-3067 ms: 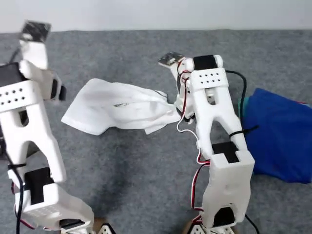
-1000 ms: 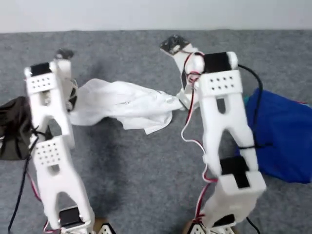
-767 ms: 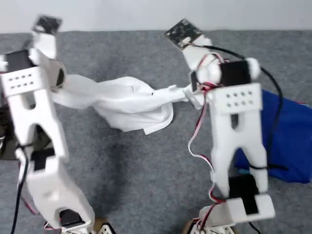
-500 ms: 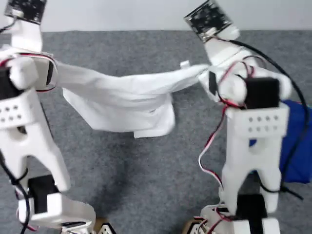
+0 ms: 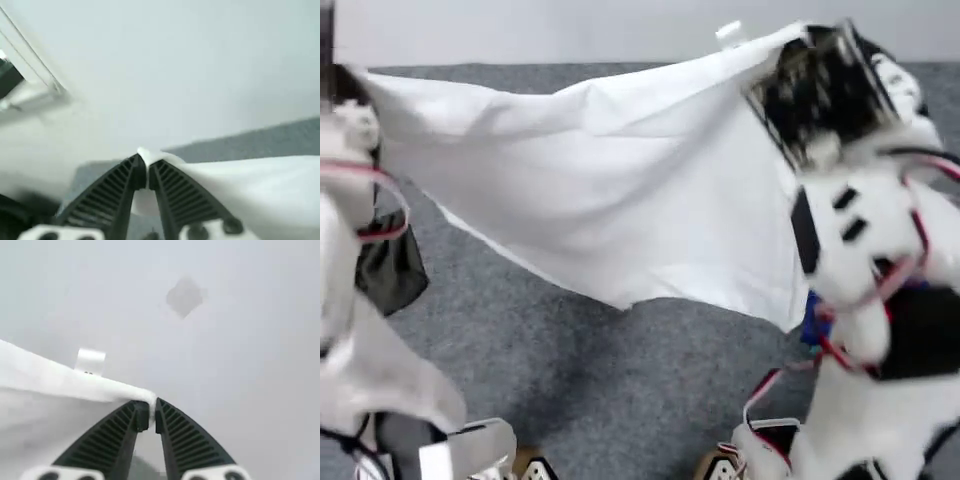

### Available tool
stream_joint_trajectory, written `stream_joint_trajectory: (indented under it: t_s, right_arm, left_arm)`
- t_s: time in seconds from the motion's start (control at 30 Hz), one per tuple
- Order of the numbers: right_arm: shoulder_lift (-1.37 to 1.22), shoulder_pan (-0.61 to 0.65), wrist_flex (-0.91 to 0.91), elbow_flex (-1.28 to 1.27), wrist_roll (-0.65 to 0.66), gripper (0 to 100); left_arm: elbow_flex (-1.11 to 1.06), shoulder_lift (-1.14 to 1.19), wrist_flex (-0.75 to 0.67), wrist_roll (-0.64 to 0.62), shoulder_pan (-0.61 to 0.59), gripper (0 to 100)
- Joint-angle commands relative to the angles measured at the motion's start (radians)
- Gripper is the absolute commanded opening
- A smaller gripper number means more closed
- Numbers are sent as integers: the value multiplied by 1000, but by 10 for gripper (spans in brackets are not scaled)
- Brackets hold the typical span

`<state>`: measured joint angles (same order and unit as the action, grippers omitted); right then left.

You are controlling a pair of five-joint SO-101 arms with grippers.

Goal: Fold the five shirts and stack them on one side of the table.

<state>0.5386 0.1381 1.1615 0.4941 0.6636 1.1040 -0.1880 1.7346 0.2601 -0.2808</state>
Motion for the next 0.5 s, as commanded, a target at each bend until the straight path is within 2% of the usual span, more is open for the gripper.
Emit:
stream_joint_trajectory:
  t_s: [0.0,0.1,0.23,0.37,0.47]
  right_arm:
    - [93,-50,-42,11,46,10]
    - [147,-119,-42,11,51,10]
    - [205,-217,15,9,51,10]
    - [257,-232,140,9,51,10]
    - [306,-232,226,9,51,10]
  left_arm:
    - [81,-72,17,68,-2,5]
    - [145,-121,-8,118,-2,5]
    - [174,-164,-115,152,-6,5]
    - [173,-189,-190,190,-6,5]
    - [176,-209,-190,212,-6,5]
